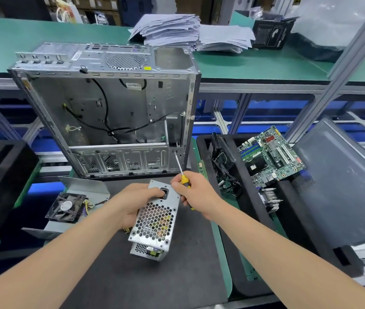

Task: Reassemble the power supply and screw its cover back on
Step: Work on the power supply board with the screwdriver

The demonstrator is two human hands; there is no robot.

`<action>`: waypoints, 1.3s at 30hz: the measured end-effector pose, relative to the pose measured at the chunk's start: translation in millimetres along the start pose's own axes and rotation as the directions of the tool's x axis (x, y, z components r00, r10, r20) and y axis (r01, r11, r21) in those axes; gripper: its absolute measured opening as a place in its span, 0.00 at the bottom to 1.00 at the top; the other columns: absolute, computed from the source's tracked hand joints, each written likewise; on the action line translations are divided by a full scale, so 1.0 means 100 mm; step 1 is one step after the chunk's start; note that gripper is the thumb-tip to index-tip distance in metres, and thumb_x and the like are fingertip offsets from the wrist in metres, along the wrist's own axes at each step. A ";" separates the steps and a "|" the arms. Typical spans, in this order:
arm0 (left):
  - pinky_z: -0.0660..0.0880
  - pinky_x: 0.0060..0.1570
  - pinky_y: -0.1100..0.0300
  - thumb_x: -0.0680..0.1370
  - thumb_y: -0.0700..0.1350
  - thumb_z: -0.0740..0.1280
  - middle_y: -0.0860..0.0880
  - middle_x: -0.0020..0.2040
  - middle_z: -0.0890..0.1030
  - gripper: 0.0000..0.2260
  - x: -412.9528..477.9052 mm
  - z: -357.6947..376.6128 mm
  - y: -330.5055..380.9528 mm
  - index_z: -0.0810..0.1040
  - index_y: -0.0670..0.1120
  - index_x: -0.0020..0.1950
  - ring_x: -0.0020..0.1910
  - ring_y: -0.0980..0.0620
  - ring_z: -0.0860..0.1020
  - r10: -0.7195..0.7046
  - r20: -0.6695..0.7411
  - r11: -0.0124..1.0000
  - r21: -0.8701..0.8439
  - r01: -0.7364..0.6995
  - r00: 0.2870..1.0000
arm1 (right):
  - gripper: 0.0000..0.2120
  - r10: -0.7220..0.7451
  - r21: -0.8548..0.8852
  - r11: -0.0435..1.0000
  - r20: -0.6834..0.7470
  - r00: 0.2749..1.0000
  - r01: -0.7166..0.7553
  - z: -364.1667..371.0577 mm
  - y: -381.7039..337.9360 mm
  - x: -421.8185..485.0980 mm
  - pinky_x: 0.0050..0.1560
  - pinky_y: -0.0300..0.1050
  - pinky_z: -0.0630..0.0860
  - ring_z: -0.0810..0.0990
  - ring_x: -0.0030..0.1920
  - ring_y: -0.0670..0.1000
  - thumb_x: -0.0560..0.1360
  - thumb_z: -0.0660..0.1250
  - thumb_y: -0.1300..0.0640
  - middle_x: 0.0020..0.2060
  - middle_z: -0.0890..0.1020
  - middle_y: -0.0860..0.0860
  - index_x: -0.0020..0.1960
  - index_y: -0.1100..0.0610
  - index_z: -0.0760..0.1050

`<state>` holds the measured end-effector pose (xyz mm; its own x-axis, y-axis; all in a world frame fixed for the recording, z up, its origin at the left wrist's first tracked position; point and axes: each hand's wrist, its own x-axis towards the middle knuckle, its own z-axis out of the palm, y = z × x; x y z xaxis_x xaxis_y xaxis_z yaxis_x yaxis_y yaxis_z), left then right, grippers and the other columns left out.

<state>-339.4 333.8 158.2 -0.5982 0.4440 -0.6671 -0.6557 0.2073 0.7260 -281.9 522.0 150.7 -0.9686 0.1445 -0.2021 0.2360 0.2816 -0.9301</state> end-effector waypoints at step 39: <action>0.78 0.50 0.42 0.85 0.36 0.59 0.34 0.54 0.85 0.11 -0.19 0.17 -0.09 0.79 0.35 0.62 0.46 0.39 0.87 0.031 0.047 0.960 -0.281 -0.016 0.998 | 0.04 -0.013 -0.115 0.993 0.101 0.995 0.025 -0.23 -0.20 0.04 0.30 0.43 0.70 0.74 0.30 0.48 0.80 0.72 0.57 0.31 0.79 0.50 0.47 0.55 0.83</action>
<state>-314.5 338.0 167.6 -0.5959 0.4902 -0.6361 -0.7488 -0.0528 0.6607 -288.7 539.1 176.2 -0.9745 0.0442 -0.2198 0.2193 0.3922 -0.8934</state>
